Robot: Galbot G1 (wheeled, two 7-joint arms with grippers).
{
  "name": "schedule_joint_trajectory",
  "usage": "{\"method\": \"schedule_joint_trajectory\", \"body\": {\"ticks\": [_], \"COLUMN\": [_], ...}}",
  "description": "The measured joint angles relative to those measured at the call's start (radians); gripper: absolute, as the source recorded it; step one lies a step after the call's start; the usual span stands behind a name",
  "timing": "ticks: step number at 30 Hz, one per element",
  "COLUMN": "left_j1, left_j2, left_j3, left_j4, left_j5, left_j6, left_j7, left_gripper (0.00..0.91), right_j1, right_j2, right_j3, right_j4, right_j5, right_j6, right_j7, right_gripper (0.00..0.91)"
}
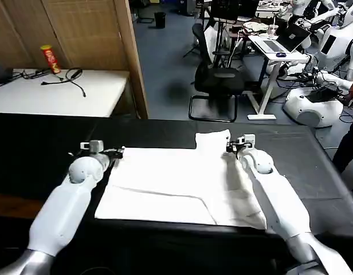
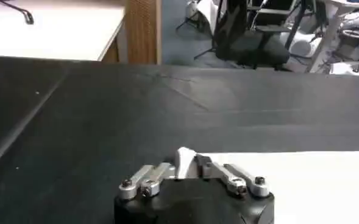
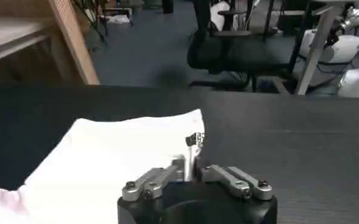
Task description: Fold and organize the clothes.
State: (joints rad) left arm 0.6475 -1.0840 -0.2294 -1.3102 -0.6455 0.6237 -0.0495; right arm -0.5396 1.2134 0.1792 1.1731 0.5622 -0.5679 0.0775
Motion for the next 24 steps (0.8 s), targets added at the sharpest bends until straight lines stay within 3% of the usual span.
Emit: {"method": "schedule_joint_trajectory", "body": {"ticks": [6, 12, 24], "left_j1": [0.013, 0.050, 0.277], "left_j2": [0.008, 0.041, 0.150], "left_j3": [-0.019, -0.058, -0.159], "left_j4": [-0.027, -0.106, -0.409], "left_j5": [-0.025, -0.073, -0.145], "left_j6": [-0.005, 0.005, 0.035], "left_j7": [-0.010, -0.028, -0.057], "left_gripper": [0.000, 0.000, 0.000], "right_j1": [-0.032, -0.101, -0.316], "right_j2": [-0.033, -0.098, -0.254], "right_j3": [0.015, 0.050, 0.145], "right_j4": [0.061, 0.213, 0.529], "right_j5": [0.006, 0.053, 0.099], "right_j6": [0.024, 0.017, -0.038], "right_j7": [-0.026, -0.038, -0.037], "right_gripper": [0.000, 0.000, 0.000]}}
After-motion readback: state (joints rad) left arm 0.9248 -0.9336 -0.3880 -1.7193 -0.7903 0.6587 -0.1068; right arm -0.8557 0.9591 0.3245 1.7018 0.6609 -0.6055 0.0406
